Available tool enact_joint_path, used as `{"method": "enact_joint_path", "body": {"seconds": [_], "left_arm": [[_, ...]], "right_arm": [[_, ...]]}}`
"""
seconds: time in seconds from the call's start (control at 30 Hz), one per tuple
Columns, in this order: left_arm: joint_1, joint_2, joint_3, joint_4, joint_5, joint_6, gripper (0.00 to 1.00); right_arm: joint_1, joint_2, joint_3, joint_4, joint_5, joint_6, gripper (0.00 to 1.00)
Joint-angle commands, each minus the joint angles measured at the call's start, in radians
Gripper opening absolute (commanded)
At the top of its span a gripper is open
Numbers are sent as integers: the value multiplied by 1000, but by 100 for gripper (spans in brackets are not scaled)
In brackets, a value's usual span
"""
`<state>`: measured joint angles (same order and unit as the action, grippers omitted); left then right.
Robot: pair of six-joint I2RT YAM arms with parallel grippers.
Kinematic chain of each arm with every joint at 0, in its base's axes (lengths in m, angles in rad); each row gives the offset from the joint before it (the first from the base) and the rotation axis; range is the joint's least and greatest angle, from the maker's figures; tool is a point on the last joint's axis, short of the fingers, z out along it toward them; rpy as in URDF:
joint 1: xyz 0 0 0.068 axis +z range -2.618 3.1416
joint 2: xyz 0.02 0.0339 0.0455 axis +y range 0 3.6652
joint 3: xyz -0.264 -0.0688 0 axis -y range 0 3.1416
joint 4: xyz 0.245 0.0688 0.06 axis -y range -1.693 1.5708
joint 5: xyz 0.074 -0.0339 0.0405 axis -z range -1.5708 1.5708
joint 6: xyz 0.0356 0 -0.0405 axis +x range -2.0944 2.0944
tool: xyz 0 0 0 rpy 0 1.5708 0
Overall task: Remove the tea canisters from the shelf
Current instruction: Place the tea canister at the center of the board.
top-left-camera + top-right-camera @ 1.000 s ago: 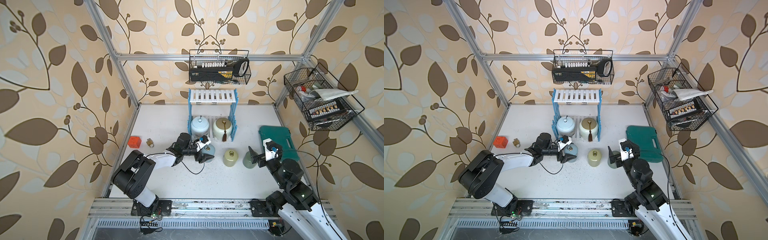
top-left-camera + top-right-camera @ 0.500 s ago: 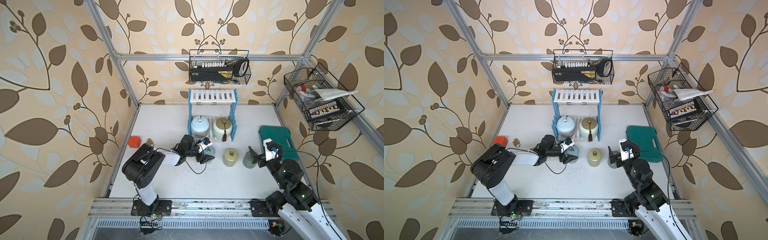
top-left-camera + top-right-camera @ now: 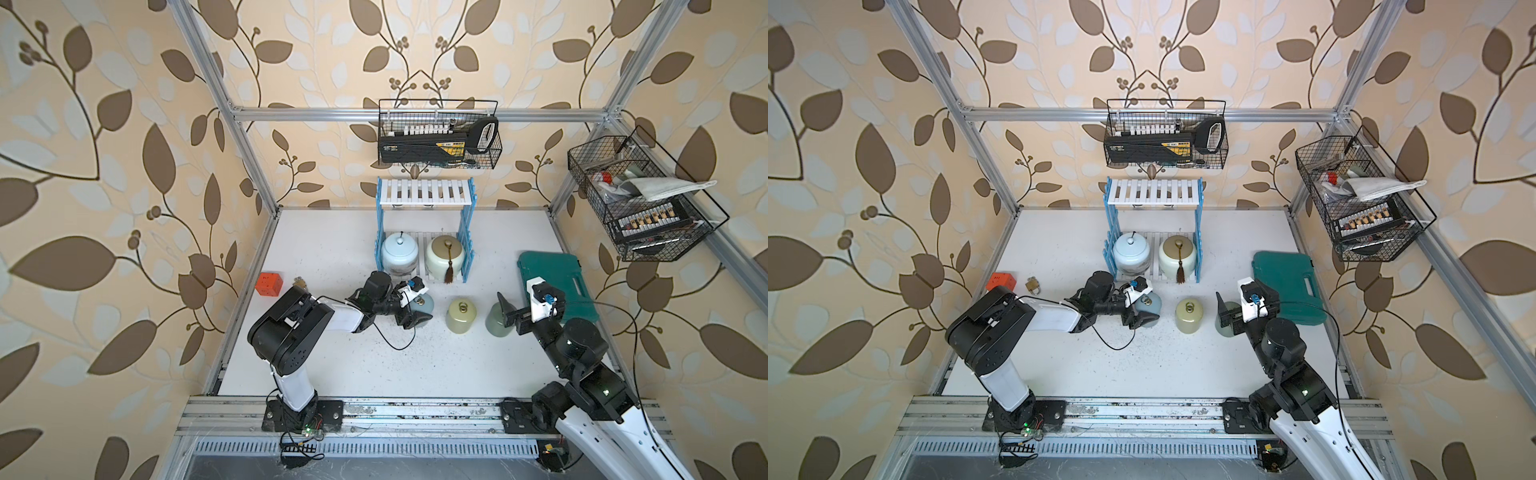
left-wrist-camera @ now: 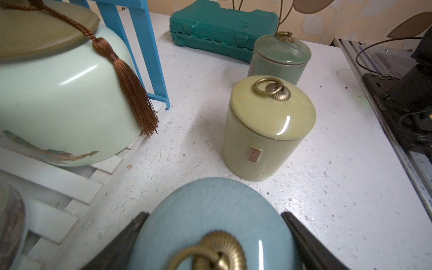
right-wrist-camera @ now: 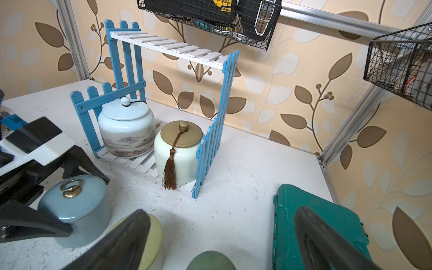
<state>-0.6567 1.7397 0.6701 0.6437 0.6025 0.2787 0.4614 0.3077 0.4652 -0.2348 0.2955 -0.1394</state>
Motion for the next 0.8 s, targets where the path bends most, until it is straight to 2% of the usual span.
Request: {"method": "enact_joint_path", "body": {"seconds": [0.0,0.2,0.27,0.67,0.77], "left_arm": [[-12,6,38,80,-9,-1,56],[-22,14,23,75,-8,-3,77],[-30,8,28,51,-19,-2,97],[-38,-59,-17,37,-18,2,99],[-38,-97,-25,-16,-22,-3,99]], "right_arm": [[-4,-7,-14,20,-13,4,99],[-4,-16,-19,30,16,13,99],[-4,-17,-16,20,13,15,99],[-4,-5,-10,12,46,31,99],[-4,2,-7,-2,49,31,99]]}}
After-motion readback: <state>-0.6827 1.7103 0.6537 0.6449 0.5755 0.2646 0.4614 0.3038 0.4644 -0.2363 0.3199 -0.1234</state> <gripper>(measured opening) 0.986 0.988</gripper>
